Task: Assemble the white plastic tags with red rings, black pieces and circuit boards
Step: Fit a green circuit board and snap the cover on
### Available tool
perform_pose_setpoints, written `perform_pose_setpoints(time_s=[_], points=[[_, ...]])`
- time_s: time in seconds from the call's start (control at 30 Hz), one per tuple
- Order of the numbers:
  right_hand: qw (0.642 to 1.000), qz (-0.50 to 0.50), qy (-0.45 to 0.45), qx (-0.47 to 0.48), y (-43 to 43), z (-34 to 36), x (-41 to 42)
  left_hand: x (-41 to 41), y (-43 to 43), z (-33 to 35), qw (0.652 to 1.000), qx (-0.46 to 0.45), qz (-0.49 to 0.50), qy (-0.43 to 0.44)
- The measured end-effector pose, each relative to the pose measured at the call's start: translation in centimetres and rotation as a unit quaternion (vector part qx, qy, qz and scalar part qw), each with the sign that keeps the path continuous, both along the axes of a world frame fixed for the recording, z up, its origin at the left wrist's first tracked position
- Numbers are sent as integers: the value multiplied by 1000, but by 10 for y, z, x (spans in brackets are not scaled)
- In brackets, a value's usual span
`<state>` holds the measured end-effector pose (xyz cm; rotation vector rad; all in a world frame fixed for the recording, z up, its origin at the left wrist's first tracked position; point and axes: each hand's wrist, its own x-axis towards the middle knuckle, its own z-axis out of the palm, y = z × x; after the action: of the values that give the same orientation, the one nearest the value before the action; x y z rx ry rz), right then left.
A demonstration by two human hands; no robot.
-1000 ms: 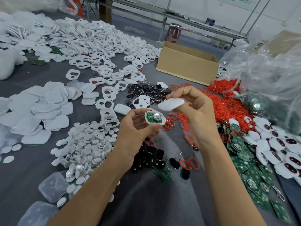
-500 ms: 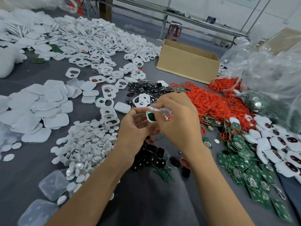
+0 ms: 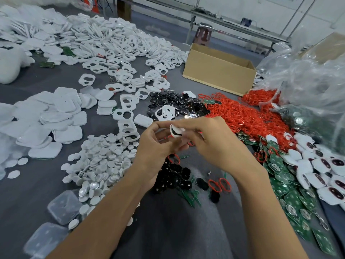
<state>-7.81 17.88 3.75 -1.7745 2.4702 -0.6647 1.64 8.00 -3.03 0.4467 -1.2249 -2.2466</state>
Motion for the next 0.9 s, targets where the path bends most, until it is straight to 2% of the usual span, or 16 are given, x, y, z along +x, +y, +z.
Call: perform_pose_setpoints(time_s=[0.33, 0.67, 0.77, 0.9], points=[[995, -36, -86, -30, 4, 0, -7, 1, 3, 4, 999, 10, -38, 12], [999, -32, -36, -11, 5, 0, -9, 3, 4, 5, 999, -2, -53, 1], [999, -33, -43, 1, 5, 1, -8, 2, 3, 4, 997, 31, -71, 14], [999, -38, -33, -2, 7, 4, -7, 2, 0, 5, 984, 124, -113, 51]])
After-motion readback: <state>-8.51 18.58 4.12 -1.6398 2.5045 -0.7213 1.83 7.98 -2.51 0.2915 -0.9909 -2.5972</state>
